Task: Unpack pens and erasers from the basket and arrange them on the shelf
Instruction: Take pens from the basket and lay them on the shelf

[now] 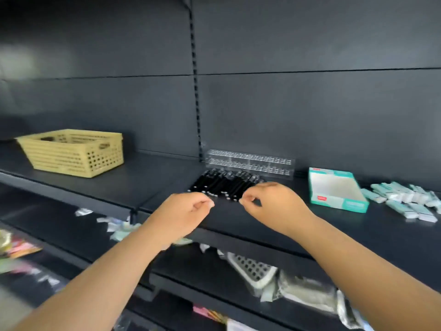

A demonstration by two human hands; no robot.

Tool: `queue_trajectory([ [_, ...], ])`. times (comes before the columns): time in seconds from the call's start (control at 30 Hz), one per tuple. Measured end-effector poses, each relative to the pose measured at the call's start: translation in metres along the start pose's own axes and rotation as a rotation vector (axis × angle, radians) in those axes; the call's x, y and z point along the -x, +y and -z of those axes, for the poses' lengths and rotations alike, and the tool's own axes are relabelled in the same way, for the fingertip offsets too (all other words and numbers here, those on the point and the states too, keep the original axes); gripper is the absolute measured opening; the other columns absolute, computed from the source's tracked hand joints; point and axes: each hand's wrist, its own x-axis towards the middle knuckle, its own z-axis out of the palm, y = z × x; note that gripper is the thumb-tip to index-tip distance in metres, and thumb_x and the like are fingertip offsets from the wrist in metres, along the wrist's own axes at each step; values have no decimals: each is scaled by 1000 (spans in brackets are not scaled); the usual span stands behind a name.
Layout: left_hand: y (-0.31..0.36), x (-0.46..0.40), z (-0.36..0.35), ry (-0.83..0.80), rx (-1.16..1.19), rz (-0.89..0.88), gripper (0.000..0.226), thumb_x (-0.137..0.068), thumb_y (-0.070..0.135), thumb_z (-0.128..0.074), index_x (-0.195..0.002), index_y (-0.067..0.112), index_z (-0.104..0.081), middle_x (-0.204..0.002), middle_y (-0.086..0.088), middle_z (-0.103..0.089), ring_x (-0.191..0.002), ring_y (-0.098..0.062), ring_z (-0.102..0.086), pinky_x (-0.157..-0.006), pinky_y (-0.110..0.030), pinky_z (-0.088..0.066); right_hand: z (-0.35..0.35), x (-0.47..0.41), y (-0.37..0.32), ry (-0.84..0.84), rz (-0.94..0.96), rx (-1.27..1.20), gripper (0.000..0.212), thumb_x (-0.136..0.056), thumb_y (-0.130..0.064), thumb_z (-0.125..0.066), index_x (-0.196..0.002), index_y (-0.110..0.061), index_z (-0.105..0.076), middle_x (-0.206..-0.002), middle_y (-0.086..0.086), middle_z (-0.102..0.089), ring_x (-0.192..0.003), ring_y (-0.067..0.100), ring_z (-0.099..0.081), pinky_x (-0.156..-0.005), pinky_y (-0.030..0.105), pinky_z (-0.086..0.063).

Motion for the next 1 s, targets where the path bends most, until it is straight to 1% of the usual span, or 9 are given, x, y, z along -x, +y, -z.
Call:
queue_trajectory([
  [0.1,-70,42,82,146,-174,40,17,-93,29,-47,-94,26,-64,-92,9,-68,-92,-8,-62,-81,-21,-45,-24,-42,-102,20,150,-15,26,-94,-39,-40,-84,-22,-56,-86,-5,-53,-94,17,-49,-71,25,-35],
  [0.2,-131,89,156,313,-289,79,23,-93,29,-47,-93,16,-65,-80,5,-68,-76,-9,-61,-67,-16,-41,-48,-82,-196,64,258,-63,32,-93,-42,-40,-90,-20,-62,-91,-4,-60,-98,18,-51,-79,28,-44],
  [0.37,-203,119,236,430,-290,131,25,-92,31,-48,-89,15,-67,-81,1,-69,-77,-13,-61,-70,-21,-44,-72,-141,-288,35,295,-63,36,-93,-44,-39,-90,-18,-64,-94,-2,-63,-96,19,-52,-81,35,-46],
  [0.43,-227,116,255,450,-276,123,25,-92,31,-48,-90,15,-68,-87,1,-70,-86,-13,-64,-82,-29,-47,-79,-164,-307,27,289,-58,34,-92,-43,-39,-90,-19,-64,-94,-3,-63,-96,18,-52,-81,35,-47],
  [0.5,-249,109,269,477,-246,113,26,-92,31,-48,-90,15,-68,-88,4,-70,-89,-11,-64,-86,-29,-46,-90,-190,-323,18,272,-56,32,-91,-41,-41,-89,-20,-64,-95,-3,-63,-96,18,-52,-81,35,-48],
  [0.7,-323,58,296,456,-209,114,31,-91,33,-46,-90,10,-67,-87,0,-70,-88,-14,-63,-86,-33,-47,-136,-274,-346,-22,215,-26,29,-91,-44,-41,-96,-25,-62,-104,-6,-62,-95,15,-52,-78,31,-46],
  [0.8,-360,20,316,446,-218,108,32,-92,34,-46,-90,10,-67,-88,-2,-70,-89,-14,-62,-80,-25,-45,-162,-325,-352,4,204,-32,26,-91,-42,-41,-100,-28,-61,-109,-8,-61,-92,12,-52,-77,31,-48],
  [0.9,-394,-22,344,435,-224,98,38,-92,36,-45,-89,2,-63,-91,-16,-66,-88,-28,-60,-79,-34,-45,-183,-379,-365,-15,173,-42,31,-92,-43,-39,-114,-28,-56,-114,-6,-56,-93,13,-54,-75,31,-51],
  [1.0,-423,-55,366,437,-224,63,37,-92,35,-46,-89,3,-63,-89,-15,-66,-87,-30,-61,-78,-38,-46,-206,-424,-379,-34,181,-36,38,-92,-45,-40,-124,-26,-49,-123,-6,-52,-107,14,-51,-81,31,-50],
])
